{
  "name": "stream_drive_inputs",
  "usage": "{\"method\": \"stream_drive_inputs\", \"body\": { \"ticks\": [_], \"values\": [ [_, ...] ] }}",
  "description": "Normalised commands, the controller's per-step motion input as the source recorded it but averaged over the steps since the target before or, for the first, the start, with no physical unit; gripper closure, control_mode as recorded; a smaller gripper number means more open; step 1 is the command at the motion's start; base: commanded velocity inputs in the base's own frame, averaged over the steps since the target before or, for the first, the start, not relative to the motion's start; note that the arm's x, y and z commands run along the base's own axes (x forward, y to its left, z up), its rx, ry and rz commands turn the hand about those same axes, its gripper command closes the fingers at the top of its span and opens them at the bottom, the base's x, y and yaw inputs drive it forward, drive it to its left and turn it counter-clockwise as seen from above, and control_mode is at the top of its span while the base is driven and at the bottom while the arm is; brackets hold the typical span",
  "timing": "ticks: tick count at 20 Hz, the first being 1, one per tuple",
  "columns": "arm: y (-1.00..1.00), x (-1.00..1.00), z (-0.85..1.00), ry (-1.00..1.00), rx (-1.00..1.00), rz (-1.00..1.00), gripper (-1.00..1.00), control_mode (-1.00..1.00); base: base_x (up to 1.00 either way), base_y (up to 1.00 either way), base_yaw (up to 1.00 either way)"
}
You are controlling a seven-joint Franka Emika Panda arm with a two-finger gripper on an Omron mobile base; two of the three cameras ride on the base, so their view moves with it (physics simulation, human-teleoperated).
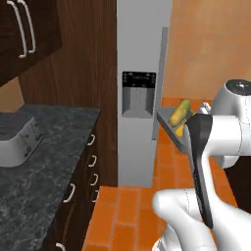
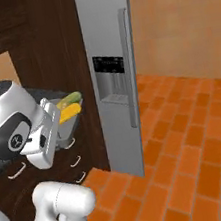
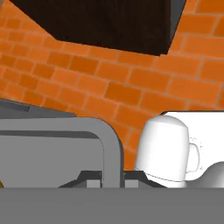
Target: Take the meat container that has the shrimp and place it on the second highest rack of the freezer. Then take the vegetable container that has the corn and cucumber and place it on the highest rack of the freezer.
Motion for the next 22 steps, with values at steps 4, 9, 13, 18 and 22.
{"method": "stream_drive_inputs", "body": {
  "ticks": [4,9,13,18,22],
  "values": [
    [0.0,0.0,0.0,0.0,0.0,0.0,1.0,1.0,0.02,-0.36,-0.78],
    [0.0,0.0,0.0,0.0,0.0,0.0,1.0,1.0,0.13,-0.51,-0.51],
    [0.0,0.0,0.0,0.0,0.0,0.0,1.0,1.0,0.41,-0.55,0.0],
    [0.0,0.0,0.0,0.0,0.0,0.0,1.0,1.0,0.71,-0.42,0.11],
    [0.0,0.0,0.0,0.0,0.0,0.0,1.0,1.0,0.83,-0.38,0.12]
  ]
}}
